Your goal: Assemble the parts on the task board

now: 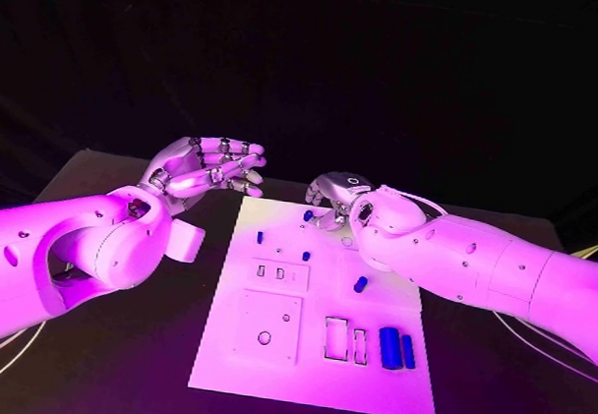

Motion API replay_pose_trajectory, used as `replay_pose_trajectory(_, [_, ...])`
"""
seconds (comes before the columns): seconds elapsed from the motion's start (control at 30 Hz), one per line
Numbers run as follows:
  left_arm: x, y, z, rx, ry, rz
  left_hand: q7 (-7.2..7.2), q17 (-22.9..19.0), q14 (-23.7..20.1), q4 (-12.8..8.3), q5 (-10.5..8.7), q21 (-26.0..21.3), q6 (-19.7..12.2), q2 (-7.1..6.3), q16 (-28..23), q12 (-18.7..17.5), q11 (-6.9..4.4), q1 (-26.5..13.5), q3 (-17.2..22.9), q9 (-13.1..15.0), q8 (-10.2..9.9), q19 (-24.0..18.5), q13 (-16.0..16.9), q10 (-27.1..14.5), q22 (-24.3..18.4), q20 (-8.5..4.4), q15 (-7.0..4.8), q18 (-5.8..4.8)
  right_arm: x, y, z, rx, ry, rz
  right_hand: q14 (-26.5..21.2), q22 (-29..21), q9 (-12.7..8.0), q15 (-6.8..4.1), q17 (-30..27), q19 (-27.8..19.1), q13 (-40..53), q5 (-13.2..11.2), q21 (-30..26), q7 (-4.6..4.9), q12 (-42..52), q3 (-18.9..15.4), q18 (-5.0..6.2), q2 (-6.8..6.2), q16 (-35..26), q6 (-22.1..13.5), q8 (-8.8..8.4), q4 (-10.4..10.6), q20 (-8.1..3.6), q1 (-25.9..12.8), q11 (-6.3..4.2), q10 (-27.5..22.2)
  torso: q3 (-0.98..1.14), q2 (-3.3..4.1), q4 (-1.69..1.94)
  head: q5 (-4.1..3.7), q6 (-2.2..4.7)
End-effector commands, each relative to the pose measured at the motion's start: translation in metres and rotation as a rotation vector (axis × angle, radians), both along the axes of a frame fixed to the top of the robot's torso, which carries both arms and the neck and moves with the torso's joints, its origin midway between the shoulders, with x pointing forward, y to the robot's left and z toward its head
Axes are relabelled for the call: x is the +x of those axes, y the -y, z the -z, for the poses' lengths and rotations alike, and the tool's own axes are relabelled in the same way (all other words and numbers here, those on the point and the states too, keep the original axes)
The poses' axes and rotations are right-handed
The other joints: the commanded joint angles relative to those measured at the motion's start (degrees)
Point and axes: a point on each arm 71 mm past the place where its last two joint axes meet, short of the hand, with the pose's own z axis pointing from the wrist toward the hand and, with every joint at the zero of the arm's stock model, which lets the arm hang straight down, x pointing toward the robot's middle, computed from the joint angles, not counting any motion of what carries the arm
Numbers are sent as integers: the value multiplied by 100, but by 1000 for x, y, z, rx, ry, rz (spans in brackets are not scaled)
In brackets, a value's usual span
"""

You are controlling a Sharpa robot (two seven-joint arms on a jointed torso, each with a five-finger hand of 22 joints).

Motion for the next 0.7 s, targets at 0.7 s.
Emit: replay_pose_trajectory(0.7, [7, -4, 1, -5, 6, 7, 198, 15, -49, -34, -19, 27, -44, 30, 33, -27, 9, -52, 9, 7, -34, -55, -6, 2, 14, 2, 5, -6, -24, 118, -17, 272, -143, 185, 428, 1822, -52, -292, 1696, 783, 1048, 284, 1432, 29, 1747, -253, -302, -253, 1223, 421, -7, 481, -290, 246, -384, 2078, 55, -43, -132, -42, 121])
